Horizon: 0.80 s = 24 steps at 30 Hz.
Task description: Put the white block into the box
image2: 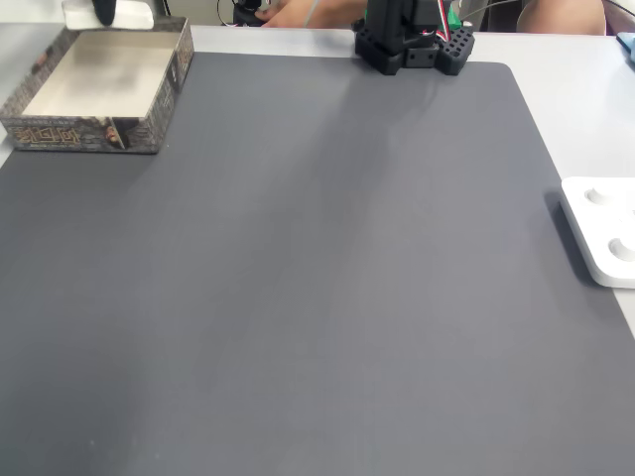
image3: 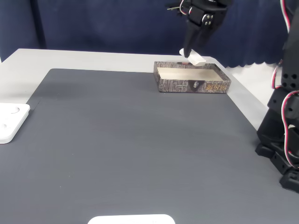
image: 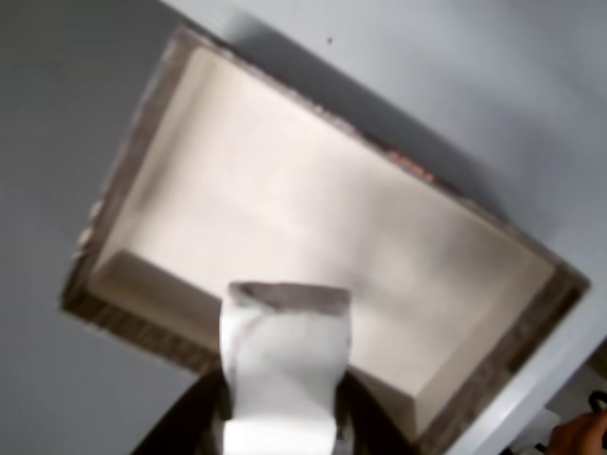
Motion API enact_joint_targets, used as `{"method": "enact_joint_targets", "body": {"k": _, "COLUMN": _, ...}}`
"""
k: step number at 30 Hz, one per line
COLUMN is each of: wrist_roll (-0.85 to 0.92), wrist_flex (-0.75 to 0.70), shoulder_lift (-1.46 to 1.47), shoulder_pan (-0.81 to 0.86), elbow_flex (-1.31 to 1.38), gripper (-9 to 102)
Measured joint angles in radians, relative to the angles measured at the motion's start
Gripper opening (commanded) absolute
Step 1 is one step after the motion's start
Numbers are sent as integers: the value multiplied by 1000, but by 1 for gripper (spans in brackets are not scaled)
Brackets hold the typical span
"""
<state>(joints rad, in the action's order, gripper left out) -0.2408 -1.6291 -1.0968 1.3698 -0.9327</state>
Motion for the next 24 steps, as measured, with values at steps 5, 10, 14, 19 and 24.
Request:
{"method": "enact_joint_targets", "body": {"k": 5, "wrist_roll": -15, "wrist_flex": 0, "shoulder_lift": 81, "shoulder_pan": 5, "elbow_flex": 67, "gripper": -2}}
{"method": "enact_joint_targets", "body": {"k": 10, "wrist_roll": -18, "wrist_flex": 0, "shoulder_lift": 97, "shoulder_pan": 6, "elbow_flex": 98, "gripper": -2}}
{"method": "enact_joint_targets", "body": {"k": 14, "wrist_roll": -181, "wrist_flex": 0, "shoulder_lift": 97, "shoulder_pan": 6, "elbow_flex": 100, "gripper": -2}}
{"method": "enact_joint_targets", "body": {"k": 19, "wrist_roll": -589, "wrist_flex": -11, "shoulder_lift": 97, "shoulder_pan": 6, "elbow_flex": 100, "gripper": -2}}
{"method": "enact_joint_targets", "body": {"k": 24, "wrist_roll": -957, "wrist_flex": -18, "shoulder_lift": 97, "shoulder_pan": 3, "elbow_flex": 100, "gripper": -2}}
